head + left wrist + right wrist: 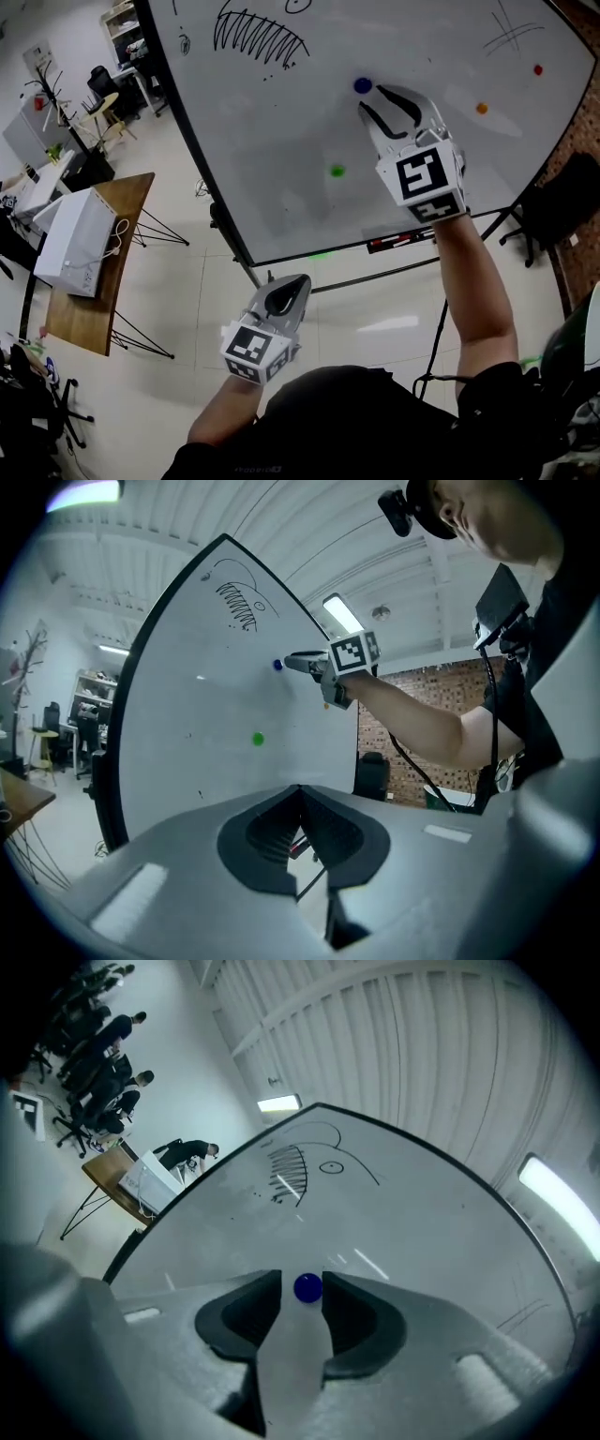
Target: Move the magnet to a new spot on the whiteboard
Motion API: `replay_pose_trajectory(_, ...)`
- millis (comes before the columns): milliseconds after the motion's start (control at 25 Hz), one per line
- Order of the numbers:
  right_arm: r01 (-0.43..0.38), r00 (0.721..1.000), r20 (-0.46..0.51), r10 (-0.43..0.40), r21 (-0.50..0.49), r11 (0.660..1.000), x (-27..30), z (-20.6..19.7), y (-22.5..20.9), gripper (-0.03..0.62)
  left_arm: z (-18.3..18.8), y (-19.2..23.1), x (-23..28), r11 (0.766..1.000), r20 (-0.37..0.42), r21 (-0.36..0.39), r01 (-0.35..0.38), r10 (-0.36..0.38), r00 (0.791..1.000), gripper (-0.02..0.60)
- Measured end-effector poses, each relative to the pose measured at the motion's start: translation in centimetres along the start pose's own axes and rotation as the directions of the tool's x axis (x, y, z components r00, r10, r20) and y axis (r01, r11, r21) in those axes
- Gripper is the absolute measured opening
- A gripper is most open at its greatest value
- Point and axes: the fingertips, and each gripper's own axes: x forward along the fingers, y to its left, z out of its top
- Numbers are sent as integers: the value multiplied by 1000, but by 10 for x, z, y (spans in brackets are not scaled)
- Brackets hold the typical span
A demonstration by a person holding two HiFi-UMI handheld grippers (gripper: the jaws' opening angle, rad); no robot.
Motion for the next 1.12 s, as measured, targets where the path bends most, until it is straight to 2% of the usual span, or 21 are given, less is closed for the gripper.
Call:
replay_pose_trajectory(120, -17, 997, -74, 16, -14, 1000, 18, -6, -5, 132, -2, 2, -1, 1000, 1, -11, 11, -11, 1000, 16)
replay_pose_trajectory(280, -22, 993, -116, 17, -44, 999, 31, -12, -7, 138, -3, 4, -3, 1000, 8, -26, 12, -12, 1000, 17)
replay_pose_trajectory(440, -17, 993, -118, 10, -60, 998, 37, -12, -7, 137, -3, 3, -4, 999, 16, -39, 8, -8, 1000, 17)
replay_pose_trajectory(800, 54, 993, -103, -65, -111, 992, 39, -14, -9, 114, 1, 0, -3, 999, 25, -43, -4, 5, 1000, 17)
replay_pose_trajectory(1120, 26, 994, -104, -35, -91, 996, 37, -13, -8, 110, 0, -6, -1, 999, 25, -41, -19, 20, 1000, 17)
